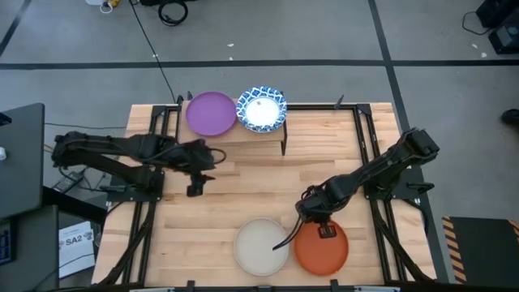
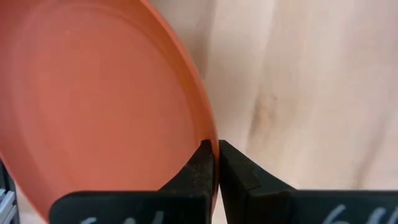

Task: Place and stack plates onto a shelf
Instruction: Stack the orange plate on top of the purple plate on the shelf

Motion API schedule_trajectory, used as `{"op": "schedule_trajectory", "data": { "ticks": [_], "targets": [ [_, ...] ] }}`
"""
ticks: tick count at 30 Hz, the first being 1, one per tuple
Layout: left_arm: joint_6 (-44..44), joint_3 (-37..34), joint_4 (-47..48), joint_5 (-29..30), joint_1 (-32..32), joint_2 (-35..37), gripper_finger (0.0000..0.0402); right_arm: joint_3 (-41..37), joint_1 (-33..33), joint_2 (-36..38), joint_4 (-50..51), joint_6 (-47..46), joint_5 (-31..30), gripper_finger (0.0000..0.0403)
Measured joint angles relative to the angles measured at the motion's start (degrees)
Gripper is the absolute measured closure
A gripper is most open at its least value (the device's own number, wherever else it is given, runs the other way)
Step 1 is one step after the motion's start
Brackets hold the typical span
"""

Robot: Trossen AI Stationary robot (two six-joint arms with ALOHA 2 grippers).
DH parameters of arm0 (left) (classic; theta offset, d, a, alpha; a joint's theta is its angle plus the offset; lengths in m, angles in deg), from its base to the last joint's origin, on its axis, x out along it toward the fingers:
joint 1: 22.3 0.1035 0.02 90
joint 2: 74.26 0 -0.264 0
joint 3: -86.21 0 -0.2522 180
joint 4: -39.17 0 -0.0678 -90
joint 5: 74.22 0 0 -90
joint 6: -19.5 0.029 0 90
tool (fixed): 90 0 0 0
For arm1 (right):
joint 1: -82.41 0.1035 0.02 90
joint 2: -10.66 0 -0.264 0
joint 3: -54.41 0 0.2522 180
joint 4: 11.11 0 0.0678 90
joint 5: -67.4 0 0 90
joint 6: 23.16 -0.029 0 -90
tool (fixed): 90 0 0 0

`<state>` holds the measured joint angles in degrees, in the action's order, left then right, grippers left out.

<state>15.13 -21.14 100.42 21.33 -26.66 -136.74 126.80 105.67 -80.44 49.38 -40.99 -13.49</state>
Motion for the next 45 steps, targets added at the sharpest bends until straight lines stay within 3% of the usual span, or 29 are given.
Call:
{"op": "schedule_trajectory", "data": {
  "ticks": [9,18,22,31,45],
  "targets": [
    [-7.32,-15.68,-14.08,0.09,-2.83,10.0,0.0219,0.04,-5.47,10.04,1.54,-0.3,-5.66,0.0386],
    [-8.5,-20.94,-23.74,0.1,-4.95,10.41,0.0219,0.09,-11.01,15.85,-7.46,-1.7,-22.87,0.0384],
    [-8.51,-21.07,-26.83,0.15,-4.95,10.41,0.0219,0.11,-13.15,15.43,-13.63,-1.68,-29.89,0.0383],
    [-8.51,-21.07,-36.38,2.47,-4.95,10.39,0.0219,0.2,-16.79,12.39,-22.74,-3.26,-39.22,0.0383],
    [-8.16,-21.07,-41.81,17.3,-4.95,10.39,0.0219,0.2,-17.53,3.81,-36.59,-6.27,-45.55,0.0383]
  ]
}}
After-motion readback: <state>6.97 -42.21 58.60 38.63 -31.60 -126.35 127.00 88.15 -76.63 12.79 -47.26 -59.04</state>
